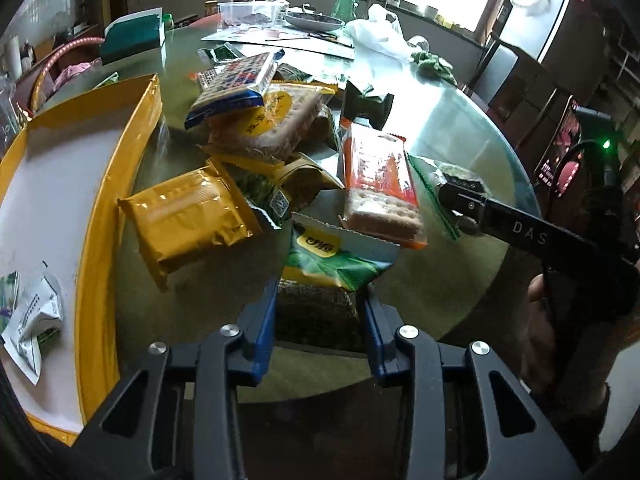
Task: Organize snacks
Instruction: 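Grasp the yellow-green packet with the left tool while the right tool carries the cracker pack to the tray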
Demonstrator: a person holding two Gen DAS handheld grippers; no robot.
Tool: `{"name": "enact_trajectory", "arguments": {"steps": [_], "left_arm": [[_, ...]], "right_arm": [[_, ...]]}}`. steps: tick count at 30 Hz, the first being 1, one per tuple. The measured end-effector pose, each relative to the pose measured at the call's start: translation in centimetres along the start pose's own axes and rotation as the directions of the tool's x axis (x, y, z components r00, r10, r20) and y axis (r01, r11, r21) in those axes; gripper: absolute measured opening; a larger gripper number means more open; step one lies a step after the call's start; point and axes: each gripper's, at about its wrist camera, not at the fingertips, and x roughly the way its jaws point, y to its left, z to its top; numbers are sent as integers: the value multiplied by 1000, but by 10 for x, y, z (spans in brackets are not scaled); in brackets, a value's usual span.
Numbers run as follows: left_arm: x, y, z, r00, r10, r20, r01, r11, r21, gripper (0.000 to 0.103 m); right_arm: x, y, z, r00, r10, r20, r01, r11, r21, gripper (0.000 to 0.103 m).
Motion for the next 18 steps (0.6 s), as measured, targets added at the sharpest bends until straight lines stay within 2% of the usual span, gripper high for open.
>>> {"name": "enact_trajectory", "arguments": {"steps": [6, 9, 14, 18], "left_arm": [[-20, 10, 1, 997, -63, 49, 65, 997, -45, 40], [-33, 19, 2, 994, -70, 82, 76, 994, -76, 40], [-58, 40, 3, 987, -68, 145, 88, 987, -135, 40], [-77, 62, 3, 981, -38, 191, 75, 979, -192, 40]], "right_arm": [[-16, 5, -2, 998, 25, 57, -26, 999, 27, 76], [-26, 13, -1, 994, 59, 88, -61, 998, 25, 76], [-46, 40, 0, 979, 146, 142, -143, 989, -30, 76], [-52, 70, -1, 961, 244, 132, -235, 969, -81, 76]]}}
